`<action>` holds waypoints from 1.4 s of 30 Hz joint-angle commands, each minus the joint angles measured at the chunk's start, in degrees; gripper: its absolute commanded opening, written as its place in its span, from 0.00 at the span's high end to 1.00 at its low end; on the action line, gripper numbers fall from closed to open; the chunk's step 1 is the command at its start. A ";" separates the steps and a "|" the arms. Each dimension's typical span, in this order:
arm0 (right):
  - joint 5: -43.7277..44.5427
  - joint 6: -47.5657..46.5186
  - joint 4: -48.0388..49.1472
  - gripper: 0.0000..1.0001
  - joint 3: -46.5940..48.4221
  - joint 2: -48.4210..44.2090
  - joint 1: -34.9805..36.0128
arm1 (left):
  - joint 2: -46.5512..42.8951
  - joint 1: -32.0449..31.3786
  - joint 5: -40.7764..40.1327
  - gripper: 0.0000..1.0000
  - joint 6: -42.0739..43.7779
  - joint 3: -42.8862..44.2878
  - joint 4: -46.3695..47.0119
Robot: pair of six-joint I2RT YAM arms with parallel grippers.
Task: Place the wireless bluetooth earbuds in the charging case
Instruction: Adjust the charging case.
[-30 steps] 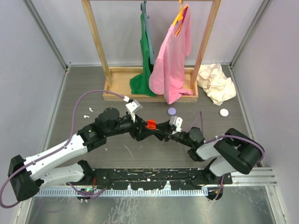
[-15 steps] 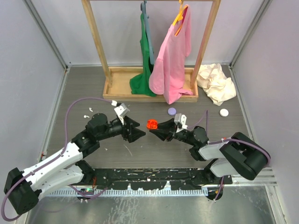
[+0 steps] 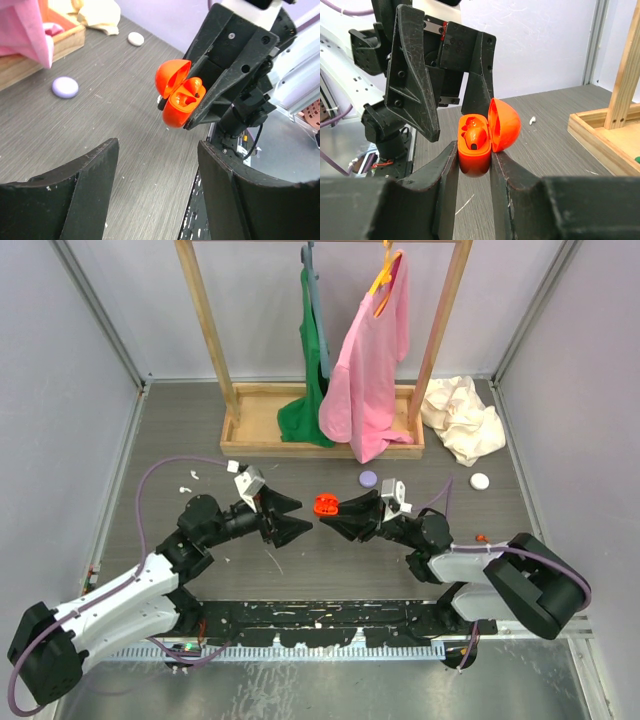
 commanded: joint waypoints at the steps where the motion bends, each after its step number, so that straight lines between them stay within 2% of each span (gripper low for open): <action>1: -1.82 2.42 7.46 0.85 2.31 -1.85 -0.24 | -1.77 0.33 2.67 0.34 -1.81 -1.79 13.15; 13: -4.66 4.81 7.85 0.84 3.28 -3.22 -0.17 | 0.99 0.38 5.14 0.40 -4.32 -2.64 22.69; 33: -4.75 6.73 8.61 0.84 4.88 -2.52 -0.12 | 5.85 0.02 6.69 0.50 -6.34 -2.01 27.39; 42: -5.32 7.34 8.61 0.82 5.49 -1.58 -0.05 | 6.98 -0.32 6.55 0.60 -6.94 -1.86 28.71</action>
